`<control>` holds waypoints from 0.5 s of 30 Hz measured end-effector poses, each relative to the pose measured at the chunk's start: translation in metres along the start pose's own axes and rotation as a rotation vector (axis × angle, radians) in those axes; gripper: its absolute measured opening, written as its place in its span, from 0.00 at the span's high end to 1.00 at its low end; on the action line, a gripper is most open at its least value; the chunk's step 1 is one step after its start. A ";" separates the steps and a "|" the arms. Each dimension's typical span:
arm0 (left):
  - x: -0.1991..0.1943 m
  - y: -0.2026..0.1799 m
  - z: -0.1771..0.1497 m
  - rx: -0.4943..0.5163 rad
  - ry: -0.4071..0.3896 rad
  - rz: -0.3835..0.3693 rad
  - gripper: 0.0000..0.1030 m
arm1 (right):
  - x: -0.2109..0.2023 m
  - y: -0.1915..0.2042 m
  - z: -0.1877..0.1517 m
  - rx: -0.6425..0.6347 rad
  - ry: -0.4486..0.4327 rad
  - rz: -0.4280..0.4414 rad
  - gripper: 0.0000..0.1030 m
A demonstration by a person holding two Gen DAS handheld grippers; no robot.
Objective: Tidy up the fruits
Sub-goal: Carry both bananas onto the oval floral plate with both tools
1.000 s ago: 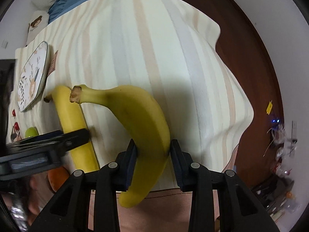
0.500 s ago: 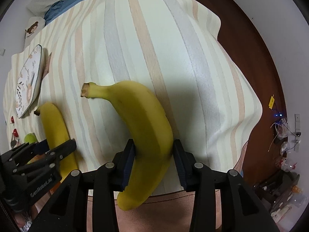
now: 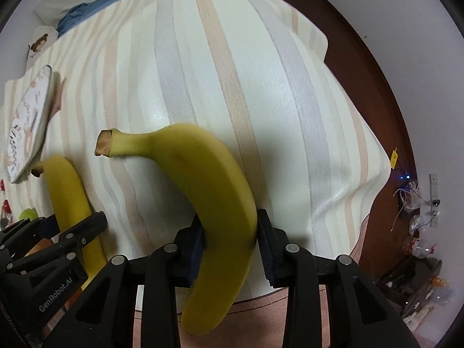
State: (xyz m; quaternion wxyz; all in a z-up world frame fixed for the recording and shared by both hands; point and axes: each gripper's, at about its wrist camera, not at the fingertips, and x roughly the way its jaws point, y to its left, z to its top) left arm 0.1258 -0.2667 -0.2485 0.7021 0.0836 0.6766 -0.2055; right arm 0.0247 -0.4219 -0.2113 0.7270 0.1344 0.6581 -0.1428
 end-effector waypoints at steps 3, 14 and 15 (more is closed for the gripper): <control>-0.019 0.004 -0.005 0.004 -0.029 -0.010 0.66 | -0.013 -0.006 -0.005 0.016 -0.006 0.037 0.65; -0.089 0.037 -0.018 -0.017 -0.125 -0.047 0.69 | -0.058 0.009 -0.020 -0.016 -0.043 0.106 0.65; -0.100 0.039 -0.017 -0.022 -0.136 -0.049 0.69 | -0.064 0.016 -0.015 -0.017 -0.044 0.111 0.65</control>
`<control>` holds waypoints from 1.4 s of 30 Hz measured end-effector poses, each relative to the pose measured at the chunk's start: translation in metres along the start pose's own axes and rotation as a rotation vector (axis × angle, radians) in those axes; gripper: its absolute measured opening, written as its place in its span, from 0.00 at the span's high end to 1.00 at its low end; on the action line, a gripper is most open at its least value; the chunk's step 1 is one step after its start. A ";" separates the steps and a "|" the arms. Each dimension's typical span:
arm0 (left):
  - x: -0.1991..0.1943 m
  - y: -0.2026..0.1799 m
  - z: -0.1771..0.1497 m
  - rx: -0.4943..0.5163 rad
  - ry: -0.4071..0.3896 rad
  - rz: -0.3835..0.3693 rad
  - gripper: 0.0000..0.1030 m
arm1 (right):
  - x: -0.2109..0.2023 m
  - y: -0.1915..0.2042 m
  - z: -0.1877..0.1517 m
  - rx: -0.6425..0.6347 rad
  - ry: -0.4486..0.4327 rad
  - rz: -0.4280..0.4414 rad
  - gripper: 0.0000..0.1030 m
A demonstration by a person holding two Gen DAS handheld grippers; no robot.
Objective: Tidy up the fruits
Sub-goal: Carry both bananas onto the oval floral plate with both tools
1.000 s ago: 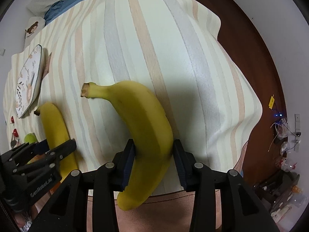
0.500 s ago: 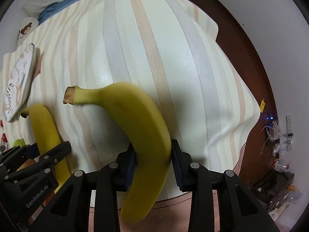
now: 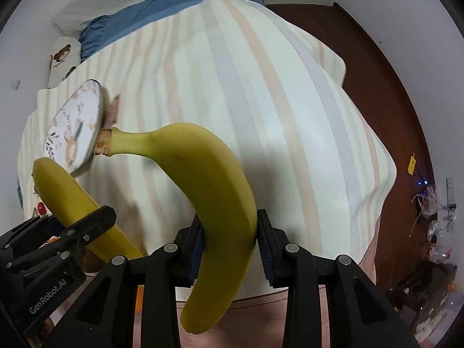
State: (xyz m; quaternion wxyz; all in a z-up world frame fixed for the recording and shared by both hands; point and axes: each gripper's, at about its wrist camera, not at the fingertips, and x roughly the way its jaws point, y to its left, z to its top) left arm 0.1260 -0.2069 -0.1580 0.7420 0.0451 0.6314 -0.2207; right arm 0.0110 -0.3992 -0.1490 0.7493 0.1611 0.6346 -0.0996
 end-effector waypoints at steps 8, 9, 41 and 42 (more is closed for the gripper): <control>-0.063 0.024 -0.001 -0.056 -0.070 -0.018 0.69 | -0.021 0.020 0.017 -0.023 -0.026 0.021 0.65; -0.071 0.028 -0.001 -0.061 -0.081 -0.020 0.69 | -0.015 0.038 0.021 -0.025 -0.028 0.023 0.65; -0.016 0.238 0.087 -0.358 0.049 0.008 0.69 | 0.091 0.256 0.139 -0.075 0.123 0.070 0.65; -0.015 0.240 0.086 -0.368 0.046 0.011 0.68 | 0.093 0.253 0.140 -0.069 0.126 0.064 0.65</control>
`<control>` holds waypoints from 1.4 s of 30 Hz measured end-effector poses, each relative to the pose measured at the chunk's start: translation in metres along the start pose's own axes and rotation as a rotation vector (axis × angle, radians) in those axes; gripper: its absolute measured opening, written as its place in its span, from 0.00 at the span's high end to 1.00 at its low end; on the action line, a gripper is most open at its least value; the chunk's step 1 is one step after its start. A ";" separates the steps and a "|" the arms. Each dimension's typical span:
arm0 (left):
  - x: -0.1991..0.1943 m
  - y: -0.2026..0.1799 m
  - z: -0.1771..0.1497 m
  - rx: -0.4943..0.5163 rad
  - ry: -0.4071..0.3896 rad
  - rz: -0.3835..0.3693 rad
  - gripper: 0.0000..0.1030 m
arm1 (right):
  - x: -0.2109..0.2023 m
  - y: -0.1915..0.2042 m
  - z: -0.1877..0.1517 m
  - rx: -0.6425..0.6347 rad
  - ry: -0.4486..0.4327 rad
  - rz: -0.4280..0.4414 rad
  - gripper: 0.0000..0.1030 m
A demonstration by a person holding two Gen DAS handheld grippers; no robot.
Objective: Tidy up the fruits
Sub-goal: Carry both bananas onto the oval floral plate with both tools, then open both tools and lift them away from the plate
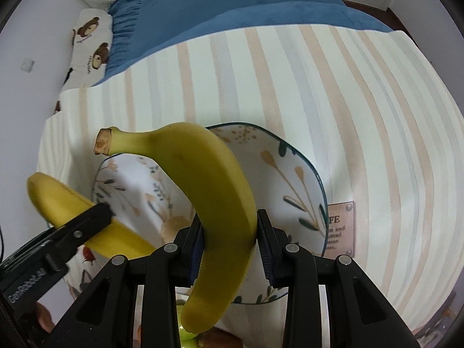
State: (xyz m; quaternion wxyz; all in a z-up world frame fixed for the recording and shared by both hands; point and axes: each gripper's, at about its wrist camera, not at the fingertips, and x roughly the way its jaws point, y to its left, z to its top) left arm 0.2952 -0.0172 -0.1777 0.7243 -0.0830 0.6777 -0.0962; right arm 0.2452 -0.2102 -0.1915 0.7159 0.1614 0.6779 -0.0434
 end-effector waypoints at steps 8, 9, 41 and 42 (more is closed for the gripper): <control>0.003 0.026 -0.009 -0.115 -0.035 -0.007 0.68 | 0.015 -0.014 -0.004 0.100 -0.014 -0.038 0.64; 0.004 0.028 -0.010 -0.116 -0.034 -0.007 0.68 | 0.017 -0.013 -0.004 0.100 -0.018 -0.047 0.64; -0.054 0.022 -0.067 0.086 -0.137 0.236 0.05 | -0.046 0.033 -0.051 -0.184 -0.176 -0.143 0.04; -0.056 0.022 -0.069 0.092 -0.149 0.242 0.05 | -0.051 0.033 -0.056 -0.191 -0.184 -0.138 0.04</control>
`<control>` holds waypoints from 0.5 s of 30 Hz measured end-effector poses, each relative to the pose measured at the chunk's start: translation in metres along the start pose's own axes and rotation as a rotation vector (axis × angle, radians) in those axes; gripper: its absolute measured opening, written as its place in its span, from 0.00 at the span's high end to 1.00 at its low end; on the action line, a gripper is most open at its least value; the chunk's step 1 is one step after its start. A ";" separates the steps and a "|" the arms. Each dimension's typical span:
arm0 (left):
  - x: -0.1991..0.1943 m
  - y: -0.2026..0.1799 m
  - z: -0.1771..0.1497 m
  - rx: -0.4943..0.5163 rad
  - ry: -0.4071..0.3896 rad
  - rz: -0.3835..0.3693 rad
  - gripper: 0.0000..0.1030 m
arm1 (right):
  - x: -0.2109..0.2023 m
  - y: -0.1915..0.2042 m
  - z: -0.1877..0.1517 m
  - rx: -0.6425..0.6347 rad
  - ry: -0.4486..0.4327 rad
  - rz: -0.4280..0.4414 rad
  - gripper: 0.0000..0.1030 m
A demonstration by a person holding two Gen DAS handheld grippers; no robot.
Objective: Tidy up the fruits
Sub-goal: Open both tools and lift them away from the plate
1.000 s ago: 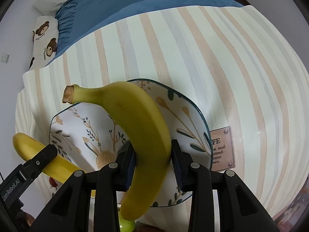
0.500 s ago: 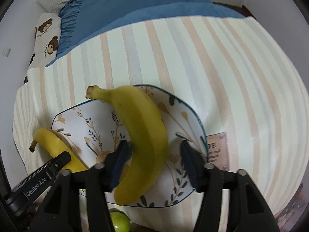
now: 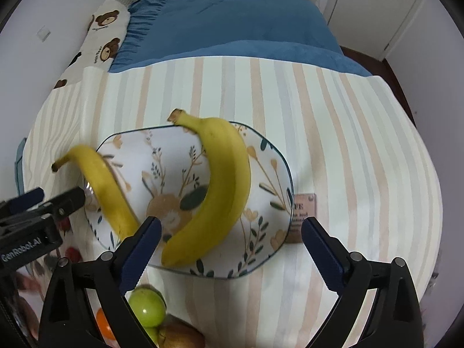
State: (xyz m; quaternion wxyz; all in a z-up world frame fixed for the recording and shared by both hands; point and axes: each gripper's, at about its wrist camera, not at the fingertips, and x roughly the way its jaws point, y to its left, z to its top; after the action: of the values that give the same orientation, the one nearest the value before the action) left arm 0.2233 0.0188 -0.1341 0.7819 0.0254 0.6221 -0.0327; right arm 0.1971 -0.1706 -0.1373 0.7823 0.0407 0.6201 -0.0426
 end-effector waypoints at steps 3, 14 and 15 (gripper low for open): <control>-0.013 0.005 -0.007 0.007 -0.030 0.013 0.05 | -0.014 0.001 -0.012 -0.002 -0.023 0.006 0.03; -0.089 0.010 -0.053 0.021 -0.171 0.003 0.05 | -0.090 -0.002 -0.055 0.019 -0.145 0.044 0.02; -0.097 0.010 -0.058 0.023 -0.187 0.001 0.05 | -0.097 -0.001 -0.060 0.017 -0.155 0.048 0.02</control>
State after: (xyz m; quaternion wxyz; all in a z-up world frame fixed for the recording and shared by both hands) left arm 0.1465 0.0351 -0.0525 0.8361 0.0315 0.5461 -0.0418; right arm 0.1170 -0.1629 -0.0564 0.8282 0.0590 0.5564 -0.0319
